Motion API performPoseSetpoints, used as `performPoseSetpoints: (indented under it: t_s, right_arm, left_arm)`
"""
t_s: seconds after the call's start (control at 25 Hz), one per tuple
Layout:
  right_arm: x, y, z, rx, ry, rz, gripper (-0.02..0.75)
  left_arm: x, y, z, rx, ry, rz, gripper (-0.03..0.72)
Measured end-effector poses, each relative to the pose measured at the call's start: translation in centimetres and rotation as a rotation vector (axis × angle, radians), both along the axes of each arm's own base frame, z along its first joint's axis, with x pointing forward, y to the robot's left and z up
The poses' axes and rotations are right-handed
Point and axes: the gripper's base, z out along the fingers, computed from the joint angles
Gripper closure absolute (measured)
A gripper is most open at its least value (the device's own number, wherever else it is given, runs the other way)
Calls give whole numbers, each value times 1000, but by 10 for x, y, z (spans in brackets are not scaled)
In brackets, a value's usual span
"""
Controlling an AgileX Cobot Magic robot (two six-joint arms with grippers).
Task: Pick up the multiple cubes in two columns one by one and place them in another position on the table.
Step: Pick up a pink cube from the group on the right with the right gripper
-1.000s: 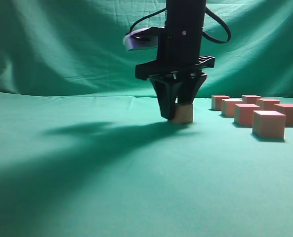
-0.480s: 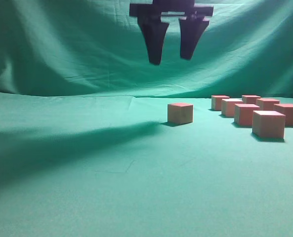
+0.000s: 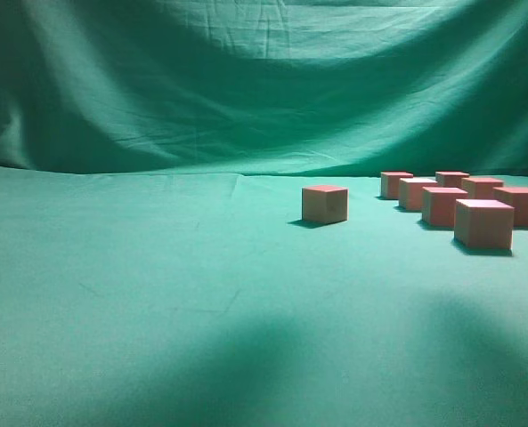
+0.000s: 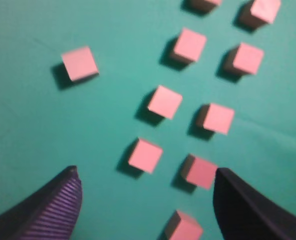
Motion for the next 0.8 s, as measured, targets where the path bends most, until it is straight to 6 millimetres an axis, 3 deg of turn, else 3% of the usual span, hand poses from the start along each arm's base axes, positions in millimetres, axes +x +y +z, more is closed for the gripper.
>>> performPoseSetpoints:
  t_s: [0.24, 0.4, 0.6, 0.8]
  right_arm:
    - [-53, -61, -28, 6, 67, -207, 210]
    - [-84, -86, -59, 34, 64, -295, 210]
    - [-103, -94, -104, 58, 87, -364, 210]
    - [-106, -95, -127, 138, 22, -432, 210]
  left_arm:
    - [0, 0, 0, 0, 0, 0, 688]
    - [0, 0, 0, 0, 0, 0, 688]
    - [0, 0, 0, 0, 0, 0, 688]
    - [0, 0, 0, 0, 0, 0, 688]
